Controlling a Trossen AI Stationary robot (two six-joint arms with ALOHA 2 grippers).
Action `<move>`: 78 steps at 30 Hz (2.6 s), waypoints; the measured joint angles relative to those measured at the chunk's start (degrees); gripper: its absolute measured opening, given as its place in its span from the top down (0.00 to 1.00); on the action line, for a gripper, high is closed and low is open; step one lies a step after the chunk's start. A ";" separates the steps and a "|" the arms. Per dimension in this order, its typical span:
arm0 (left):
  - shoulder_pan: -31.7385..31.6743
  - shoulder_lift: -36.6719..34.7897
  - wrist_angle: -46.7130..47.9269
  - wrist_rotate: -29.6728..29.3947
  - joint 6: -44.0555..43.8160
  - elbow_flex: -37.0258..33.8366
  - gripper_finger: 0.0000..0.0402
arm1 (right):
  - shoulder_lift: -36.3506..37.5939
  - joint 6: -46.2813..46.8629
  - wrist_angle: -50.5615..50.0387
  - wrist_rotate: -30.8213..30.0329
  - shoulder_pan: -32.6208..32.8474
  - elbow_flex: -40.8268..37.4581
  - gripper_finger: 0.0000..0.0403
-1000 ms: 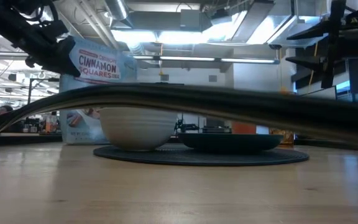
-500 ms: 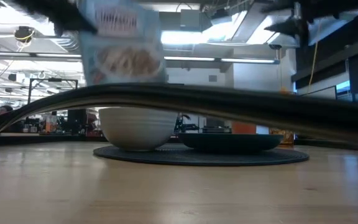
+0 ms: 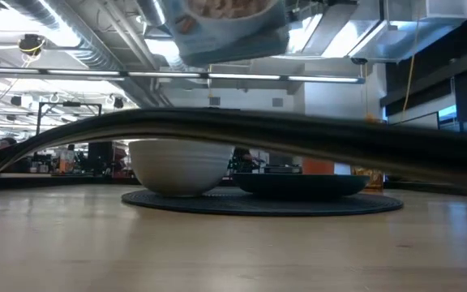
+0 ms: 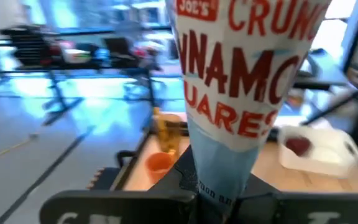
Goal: Arrange a breakfast setting
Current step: Pour the cereals from the blue cereal box into the white bowl on the blue table mat
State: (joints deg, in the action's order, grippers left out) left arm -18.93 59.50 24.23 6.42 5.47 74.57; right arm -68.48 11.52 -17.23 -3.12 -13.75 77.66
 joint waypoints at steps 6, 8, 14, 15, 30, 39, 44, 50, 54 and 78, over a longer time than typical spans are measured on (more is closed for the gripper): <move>-0.03 6.24 1.97 2.32 2.12 6.71 1.00 | -5.10 -1.60 -4.38 12.18 -1.27 5.76 0.08; -0.01 7.52 2.06 3.67 2.54 8.52 1.00 | -5.95 -1.43 -6.76 11.64 -1.27 5.72 0.11; -0.06 7.98 1.56 4.81 2.62 11.27 1.00 | -6.36 -2.65 -8.73 8.64 -1.30 5.72 0.36; -0.03 7.96 1.62 4.66 2.45 11.27 1.00 | -6.37 -2.92 -8.54 8.77 -1.30 5.72 0.43; -0.21 6.07 12.79 -0.86 -9.77 11.31 0.53 | -2.89 -5.71 1.37 23.04 -6.60 5.58 1.00; 1.32 8.38 9.37 -1.93 -9.83 11.21 0.18 | -2.46 -2.80 14.08 34.41 -11.81 4.01 1.00; 1.28 12.02 6.15 -1.62 -9.54 11.20 0.07 | -2.65 -2.18 21.68 35.71 -11.77 4.07 1.00; 1.36 15.82 -3.42 1.72 -9.47 11.20 0.05 | -2.62 -2.13 23.19 35.79 -11.79 4.08 1.00; 1.32 16.72 -7.92 2.88 -8.49 11.20 0.12 | -2.85 -1.62 23.14 36.49 -11.79 4.19 1.00; 0.47 2.31 31.60 -9.38 11.71 11.22 0.64 | 6.14 -12.20 9.91 16.30 -11.74 4.11 0.48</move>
State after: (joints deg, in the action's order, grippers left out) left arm -18.46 61.81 55.83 -2.95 17.18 85.79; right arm -62.35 -0.67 -7.32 13.18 -25.50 81.76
